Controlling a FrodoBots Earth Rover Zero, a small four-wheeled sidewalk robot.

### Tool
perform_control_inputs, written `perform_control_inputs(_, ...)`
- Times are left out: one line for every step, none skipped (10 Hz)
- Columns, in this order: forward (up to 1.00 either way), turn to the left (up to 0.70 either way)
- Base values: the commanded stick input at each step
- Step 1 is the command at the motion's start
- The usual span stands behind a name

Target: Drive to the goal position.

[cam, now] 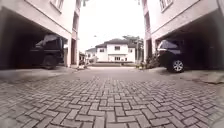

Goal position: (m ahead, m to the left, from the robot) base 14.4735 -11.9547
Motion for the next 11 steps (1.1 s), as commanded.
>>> perform_control_inputs(0.7, 0.0)
perform_control_inputs(0.7, 0.0)
perform_control_inputs(0.7, 0.0)
perform_control_inputs(0.7, 0.0)
perform_control_inputs(0.7, -0.03)
perform_control_inputs(0.7, -0.11)
perform_control_inputs(0.7, -0.28)
perform_control_inputs(0.7, -0.23)
perform_control_inputs(0.7, -0.04)
perform_control_inputs(0.7, 0.0)
perform_control_inputs(0.7, 0.0)
